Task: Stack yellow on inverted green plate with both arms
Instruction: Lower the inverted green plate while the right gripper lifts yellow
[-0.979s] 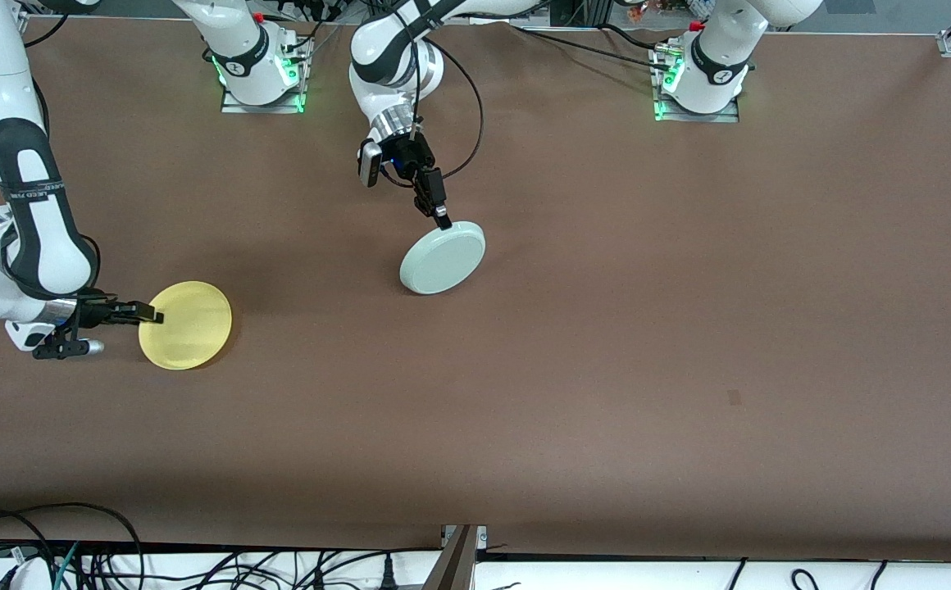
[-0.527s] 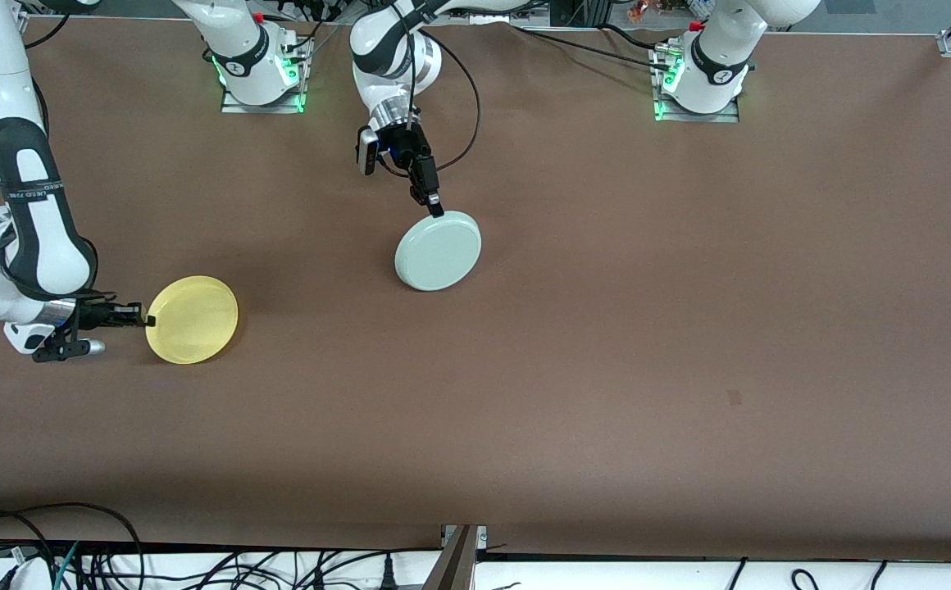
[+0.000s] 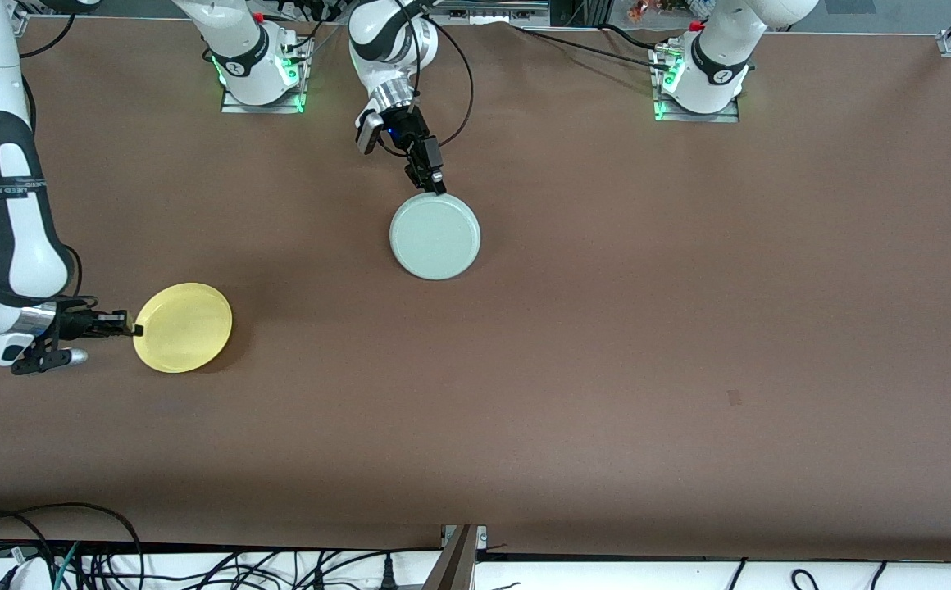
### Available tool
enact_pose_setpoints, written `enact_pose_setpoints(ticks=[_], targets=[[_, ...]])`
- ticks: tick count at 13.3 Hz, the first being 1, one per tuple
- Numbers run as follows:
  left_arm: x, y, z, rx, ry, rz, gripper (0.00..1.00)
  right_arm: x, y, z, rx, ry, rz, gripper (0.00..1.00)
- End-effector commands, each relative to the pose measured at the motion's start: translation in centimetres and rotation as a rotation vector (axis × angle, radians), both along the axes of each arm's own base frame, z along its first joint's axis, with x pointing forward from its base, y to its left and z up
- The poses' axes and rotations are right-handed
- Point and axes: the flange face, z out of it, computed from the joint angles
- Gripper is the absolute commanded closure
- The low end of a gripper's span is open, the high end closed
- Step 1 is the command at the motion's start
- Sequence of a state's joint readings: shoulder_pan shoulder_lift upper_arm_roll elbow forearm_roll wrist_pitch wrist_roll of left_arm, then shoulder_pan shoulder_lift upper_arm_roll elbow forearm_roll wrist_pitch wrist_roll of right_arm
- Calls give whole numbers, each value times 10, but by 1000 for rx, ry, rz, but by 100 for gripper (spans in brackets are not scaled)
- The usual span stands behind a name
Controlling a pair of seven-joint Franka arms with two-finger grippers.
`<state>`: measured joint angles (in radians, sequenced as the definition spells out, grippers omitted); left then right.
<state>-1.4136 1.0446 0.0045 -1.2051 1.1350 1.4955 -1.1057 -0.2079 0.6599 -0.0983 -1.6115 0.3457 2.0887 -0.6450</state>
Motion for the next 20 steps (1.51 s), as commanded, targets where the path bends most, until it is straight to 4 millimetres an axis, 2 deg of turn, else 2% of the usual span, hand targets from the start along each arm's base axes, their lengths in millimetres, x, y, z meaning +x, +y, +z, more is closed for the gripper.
enact_pose_setpoints(ticks=[1, 2, 4, 5, 6, 8, 10, 11, 13, 14, 16, 20], targets=[[-8, -9, 4, -184, 58, 111, 0, 10, -2, 26, 30, 0, 25, 100], [-13, -17, 10, -313, 97, 173, 0, 13, 0, 38, 39, 7, 33, 100], [-17, -21, 13, -413, 133, 246, 0, 19, 9, 70, 72, 27, 52, 100], [-10, -20, 16, -448, 169, 284, 0, 23, 16, 84, 82, 39, 66, 100], [2, -23, 30, -510, 220, 331, 0, 29, 27, 99, 90, 42, 92, 100], [29, -25, 55, -626, 319, 426, 0, 38, 48, 123, 97, 36, 131, 100], [85, -14, 90, -775, 440, 558, 0, 38, 80, 137, 101, 63, 139, 100], [114, -4, 103, -817, 510, 601, 0, 39, 104, 141, 99, 70, 154, 100], [169, 24, 129, -841, 636, 647, 0, 40, 137, 134, 90, 112, 102, 100], [199, 42, 149, -872, 679, 668, 0, 40, 165, 128, 81, 125, 104, 100], [255, 83, 187, -911, 747, 658, 0, 36, 205, 105, 59, 138, 70, 100], [333, 169, 236, -913, 779, 638, 0, 5, 282, 53, 82, 125, -15, 100]])
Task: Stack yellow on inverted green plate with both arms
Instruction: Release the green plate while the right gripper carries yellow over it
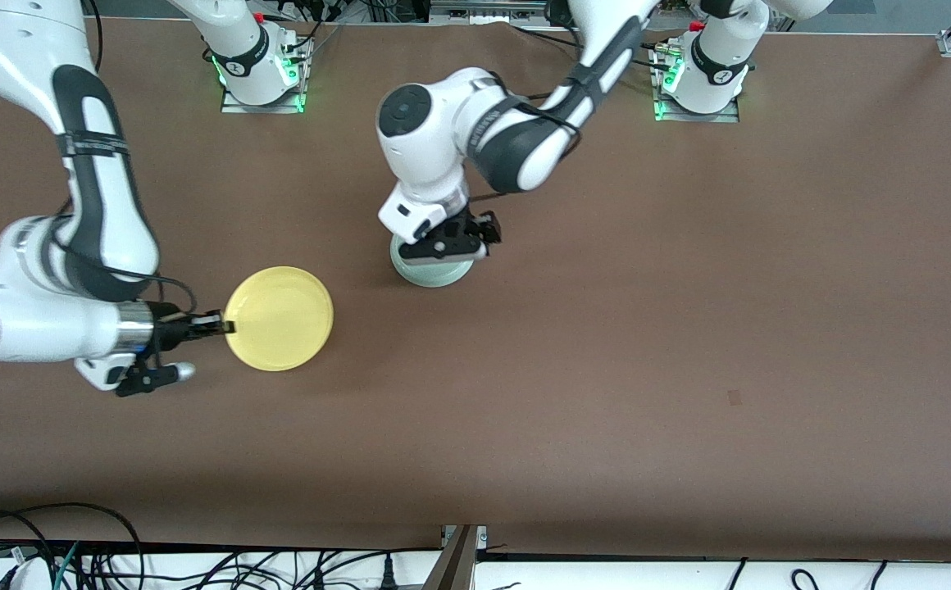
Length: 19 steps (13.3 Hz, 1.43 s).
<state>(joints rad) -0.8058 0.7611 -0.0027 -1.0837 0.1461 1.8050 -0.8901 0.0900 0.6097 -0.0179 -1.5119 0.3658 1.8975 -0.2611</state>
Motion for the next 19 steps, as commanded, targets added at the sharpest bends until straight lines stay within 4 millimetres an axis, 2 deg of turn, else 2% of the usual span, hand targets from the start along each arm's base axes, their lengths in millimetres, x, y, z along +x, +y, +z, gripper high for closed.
enact_pose_setpoints(ticks=[1, 3, 6, 8, 9, 10, 11, 12, 13, 15, 18, 19], targets=[[38, 62, 36, -25, 42, -15, 0, -38, 46, -24, 23, -34, -74, 100], [73, 117, 60, -78, 69, 16, 0, -66, 93, -43, 24, -68, -129, 100], [91, 181, 109, -71, 97, -4, 0, -103, 162, -39, 48, -76, -192, 100], [100, 234, 144, -66, 114, -34, 0, -143, 194, -46, 50, -114, -193, 100], [100, 259, 163, -62, 124, -73, 0, -163, 202, -52, 46, -137, -203, 100], [97, 298, 191, -55, 145, -134, 0, -185, 211, -55, 39, -142, -212, 100], [90, 320, 210, -51, 161, -167, 0, -192, 210, -53, 31, -140, -212, 100], [86, 352, 226, -53, 177, -178, 0, -202, 207, -54, 17, -134, -206, 100], [73, 369, 242, -53, 178, -211, 0, -212, 202, -55, 0, -132, -198, 100], [49, 412, 252, -59, 196, -187, 0, -226, 196, -61, -22, -115, -196, 100], [10, 477, 241, -177, 249, -91, 0, -232, 200, -68, -26, -104, -193, 100], [3, 491, 242, -196, 256, -63, 0, -233, 202, -70, -25, -104, -197, 100]])
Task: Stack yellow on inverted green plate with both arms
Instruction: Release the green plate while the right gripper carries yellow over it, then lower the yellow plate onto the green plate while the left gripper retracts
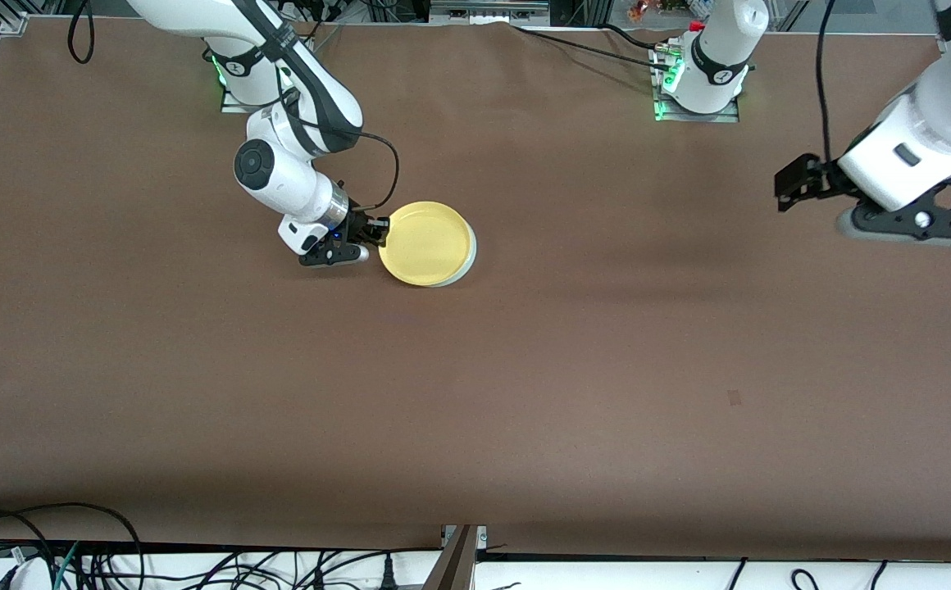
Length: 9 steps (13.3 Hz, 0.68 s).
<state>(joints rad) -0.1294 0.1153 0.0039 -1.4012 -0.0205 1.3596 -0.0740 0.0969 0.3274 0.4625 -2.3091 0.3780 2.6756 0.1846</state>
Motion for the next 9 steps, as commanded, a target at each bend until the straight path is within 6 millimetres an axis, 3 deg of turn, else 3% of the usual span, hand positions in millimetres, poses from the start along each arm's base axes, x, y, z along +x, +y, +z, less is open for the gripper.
enact_pose_setpoints(ticks=[1, 2, 5, 7, 9], targets=[[-28, 32, -3, -67, 8, 41, 0, -9, 5, -2, 6, -16, -18, 100], [-25, 35, 8, -66, -19, 45, 0, -9, 9, -8, 11, -27, -21, 100], [-9, 38, 12, -64, -65, 51, 0, -12, 17, -26, 21, -53, -27, 100], [3, 67, 6, -75, -98, 81, 0, -14, 18, -27, 21, -51, -24, 100], [5, 77, 10, -78, -113, 69, 0, -11, 17, -18, 22, -67, -18, 100]])
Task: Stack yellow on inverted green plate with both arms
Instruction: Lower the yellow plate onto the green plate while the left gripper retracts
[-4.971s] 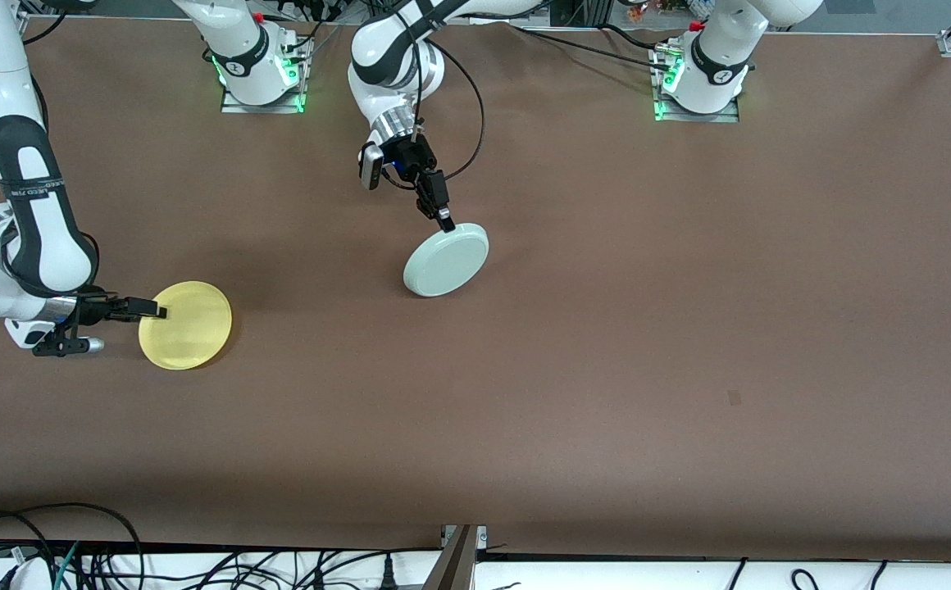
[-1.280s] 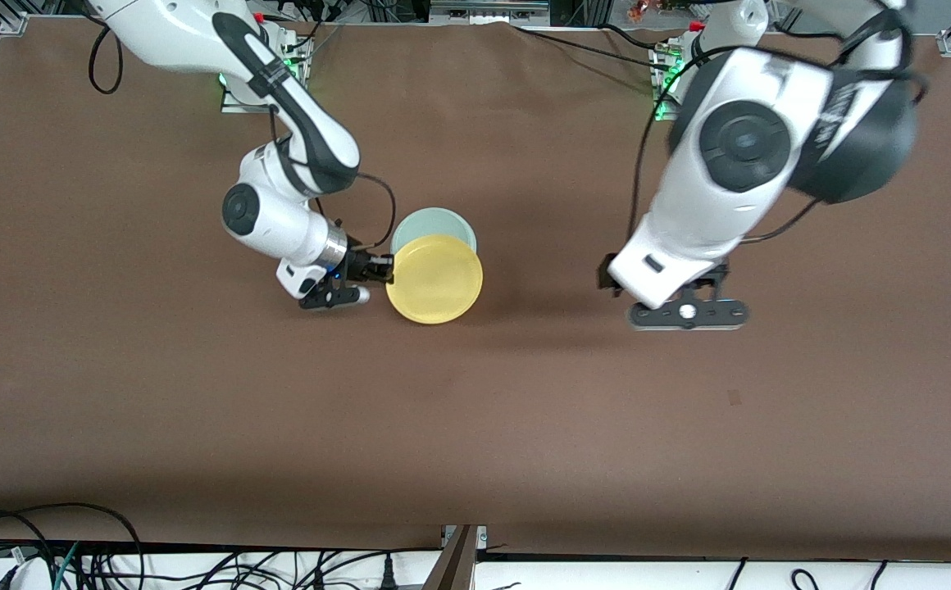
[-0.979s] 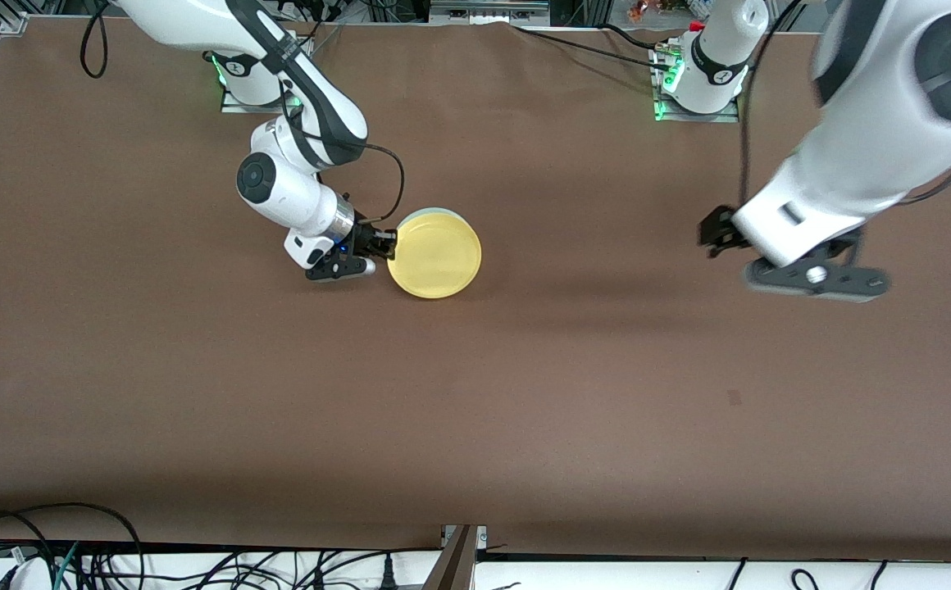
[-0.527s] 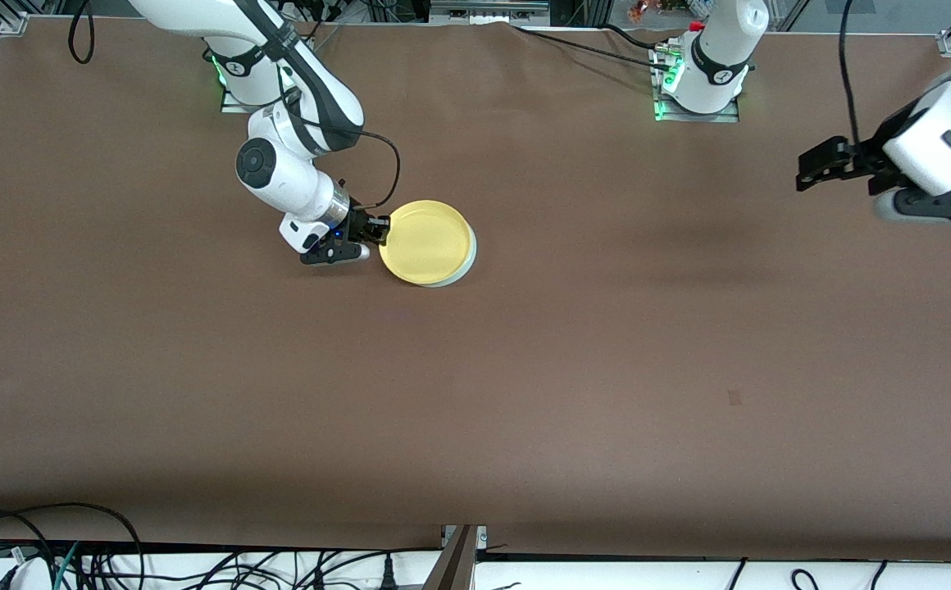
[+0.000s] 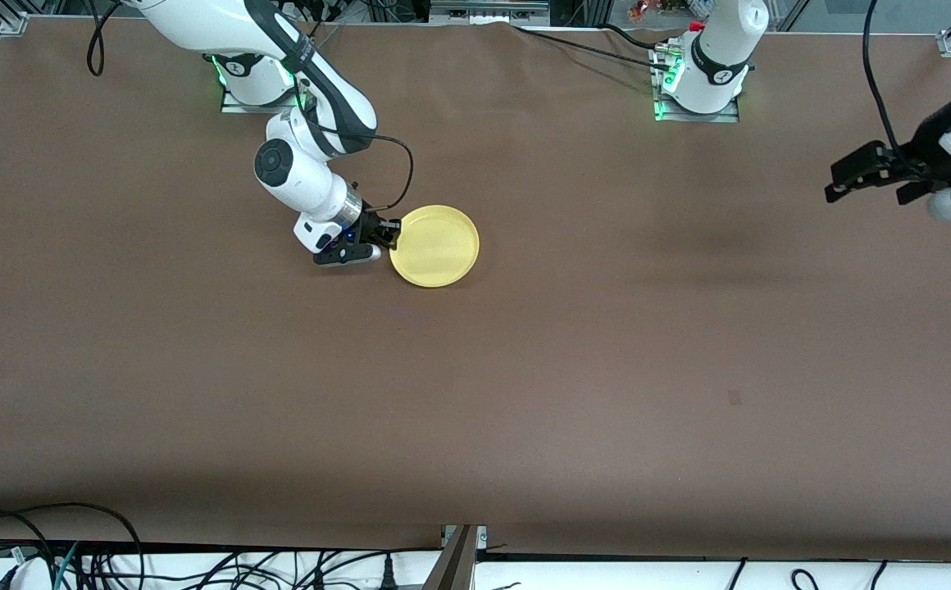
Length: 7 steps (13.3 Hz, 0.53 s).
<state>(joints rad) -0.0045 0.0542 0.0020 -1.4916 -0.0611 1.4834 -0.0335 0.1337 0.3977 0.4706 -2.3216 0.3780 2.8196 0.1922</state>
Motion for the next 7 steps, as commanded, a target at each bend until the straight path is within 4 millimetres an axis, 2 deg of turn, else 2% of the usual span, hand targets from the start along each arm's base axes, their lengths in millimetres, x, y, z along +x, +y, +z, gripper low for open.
enact_pose_setpoints(ticks=[1, 7], targets=[[5, 14, 8, -26, -24, -15, 0, -1, 1, 12, 5, -19, -8, 100], [6, 14, 10, -10, -30, -17, 0, -2, -3, 9, -2, -2, -14, 100]])
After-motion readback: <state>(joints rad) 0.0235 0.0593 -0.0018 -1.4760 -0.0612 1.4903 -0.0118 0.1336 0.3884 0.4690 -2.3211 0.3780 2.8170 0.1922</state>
